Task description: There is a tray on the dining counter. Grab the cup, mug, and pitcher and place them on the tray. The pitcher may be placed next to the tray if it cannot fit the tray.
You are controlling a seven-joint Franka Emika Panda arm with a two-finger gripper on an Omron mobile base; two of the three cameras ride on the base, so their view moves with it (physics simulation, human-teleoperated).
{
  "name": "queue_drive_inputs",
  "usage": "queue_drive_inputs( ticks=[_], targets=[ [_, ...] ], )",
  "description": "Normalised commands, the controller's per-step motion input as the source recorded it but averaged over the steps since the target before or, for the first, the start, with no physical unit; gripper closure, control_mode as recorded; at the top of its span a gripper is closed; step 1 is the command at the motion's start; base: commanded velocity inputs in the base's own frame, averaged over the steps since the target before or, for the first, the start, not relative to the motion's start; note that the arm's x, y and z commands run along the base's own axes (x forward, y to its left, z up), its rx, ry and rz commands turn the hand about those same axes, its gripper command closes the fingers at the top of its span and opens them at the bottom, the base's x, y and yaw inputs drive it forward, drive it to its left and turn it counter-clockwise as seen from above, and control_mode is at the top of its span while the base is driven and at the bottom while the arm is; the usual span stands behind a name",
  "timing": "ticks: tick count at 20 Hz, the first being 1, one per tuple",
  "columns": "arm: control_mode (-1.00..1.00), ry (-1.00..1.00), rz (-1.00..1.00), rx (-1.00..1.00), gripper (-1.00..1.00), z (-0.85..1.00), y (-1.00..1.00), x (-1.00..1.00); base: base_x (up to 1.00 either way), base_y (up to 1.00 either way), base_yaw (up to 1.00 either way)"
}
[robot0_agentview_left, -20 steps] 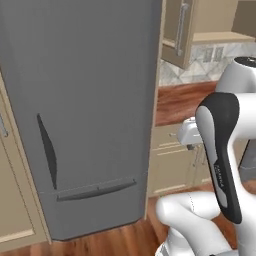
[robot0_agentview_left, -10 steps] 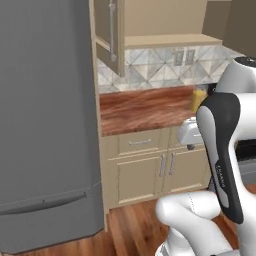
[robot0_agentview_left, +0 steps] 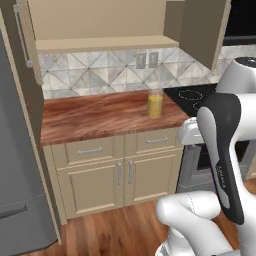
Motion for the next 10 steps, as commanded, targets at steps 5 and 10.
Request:
queue_drive_inputs(
  ticks=[5,10],
  targets=[
    [1.0,0.0,0.0,0.0,-1.0,0.0,0.0,0.0,0.54,-0.62,0.0],
    [1.0,0.0,0.0,0.0,-1.0,0.0,0.0,0.0,0.6,-0.03,0.0]
  ],
)
